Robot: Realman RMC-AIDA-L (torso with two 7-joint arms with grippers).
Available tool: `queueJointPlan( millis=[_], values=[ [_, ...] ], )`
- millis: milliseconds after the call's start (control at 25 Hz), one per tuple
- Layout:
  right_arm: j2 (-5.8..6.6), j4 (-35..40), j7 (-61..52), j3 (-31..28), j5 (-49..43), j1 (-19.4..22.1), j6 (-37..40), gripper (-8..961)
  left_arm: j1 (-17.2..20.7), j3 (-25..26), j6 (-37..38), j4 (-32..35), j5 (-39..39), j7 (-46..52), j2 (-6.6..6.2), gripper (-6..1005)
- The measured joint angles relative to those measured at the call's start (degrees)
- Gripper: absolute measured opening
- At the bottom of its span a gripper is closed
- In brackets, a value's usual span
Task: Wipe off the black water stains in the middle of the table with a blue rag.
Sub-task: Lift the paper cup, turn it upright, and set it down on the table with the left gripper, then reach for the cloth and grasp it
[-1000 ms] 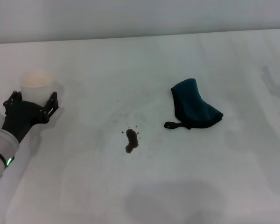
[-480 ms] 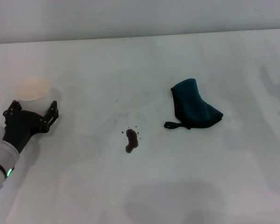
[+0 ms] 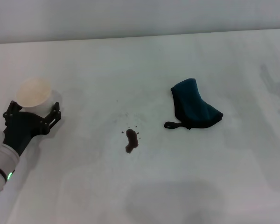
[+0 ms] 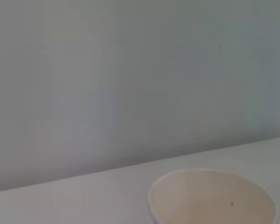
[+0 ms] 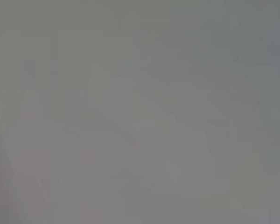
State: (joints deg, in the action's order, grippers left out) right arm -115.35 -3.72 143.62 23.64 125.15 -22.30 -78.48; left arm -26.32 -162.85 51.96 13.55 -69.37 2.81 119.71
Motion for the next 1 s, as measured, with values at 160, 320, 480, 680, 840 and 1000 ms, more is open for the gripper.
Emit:
queueJointPlan(
  millis=[160,320,480,680,840,1000],
  values=[
    [0.02,0.1,0.0,0.0,0.0,-0.1,0.3,871,0.7,0.0,0.1,0.8,0.0,0.0,0.0,892],
    [0.07,1.3,-0.7,1.8,0.0,-0.7,2.2,871,2.5,0.0,0.8,2.7,0.0,0.1,-0.21,892],
    [0.06,4.5,-5.7,5.7,-0.1,-0.9,4.6,871,4.4,0.0,2.1,3.2,0.0,0.1,-0.09,892],
    [0.36,13.6,-17.6,16.4,-0.2,-0.6,10.2,871,7.9,0.0,4.4,4.4,-0.1,0.4,-0.14,892],
    [1.61,27.2,-31.6,27.6,-5.3,1.0,18.3,870,11.1,0.0,8.0,4.7,-0.2,0.6,-0.11,892],
    [2.75,41.1,-46.8,33.4,-20.7,1.6,24.0,869,14.7,0.3,14.1,4.8,-0.8,2.4,-0.11,891]
  ],
)
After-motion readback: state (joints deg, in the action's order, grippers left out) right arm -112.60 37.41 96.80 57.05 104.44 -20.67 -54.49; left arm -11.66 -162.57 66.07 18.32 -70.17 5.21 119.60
